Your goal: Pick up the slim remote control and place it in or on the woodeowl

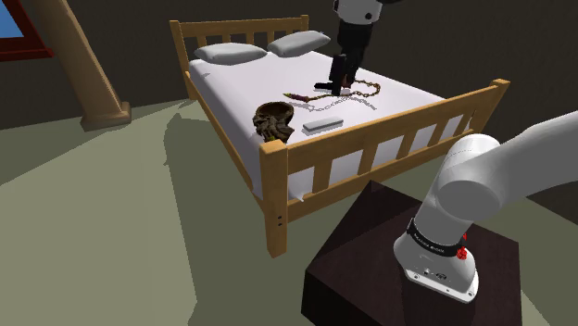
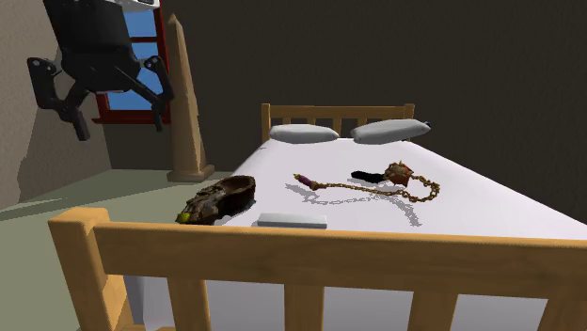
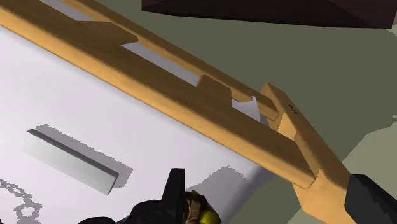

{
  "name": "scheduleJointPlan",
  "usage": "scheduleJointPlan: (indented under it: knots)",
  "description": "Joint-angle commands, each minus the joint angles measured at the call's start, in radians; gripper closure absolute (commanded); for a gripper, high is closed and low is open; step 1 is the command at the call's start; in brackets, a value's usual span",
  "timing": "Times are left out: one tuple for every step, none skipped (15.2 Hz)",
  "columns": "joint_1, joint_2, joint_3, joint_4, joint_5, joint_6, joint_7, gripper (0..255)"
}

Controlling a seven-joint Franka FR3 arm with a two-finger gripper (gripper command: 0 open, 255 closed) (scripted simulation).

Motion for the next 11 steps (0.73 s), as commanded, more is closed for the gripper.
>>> scheduleJointPlan:
  knots:
    - [0.000,0.000,0.000,0.000,0.000,0.000,0.000,0]
    - [-0.001,0.006,-0.025,-0.013,-0.012,0.019,-0.041,0]
    - [-0.001,0.014,-0.051,-0.024,-0.024,0.038,-0.082,0]
    - [-0.001,0.025,-0.076,-0.033,-0.036,0.057,-0.123,0]
    - [-0.002,0.037,-0.102,-0.040,-0.047,0.077,-0.164,0]
    - [-0.001,0.052,-0.127,-0.046,-0.058,0.097,-0.205,0]
    - [-0.001,0.068,-0.153,-0.050,-0.068,0.117,-0.246,0]
    - [-0.001,0.087,-0.178,-0.051,-0.078,0.138,-0.287,0]
    - [0.000,0.107,-0.204,-0.051,-0.086,0.158,-0.328,0]
    - [0.002,0.130,-0.230,-0.050,-0.093,0.179,-0.370,0]
    - [0.004,0.155,-0.255,-0.046,-0.100,0.200,-0.411,0]
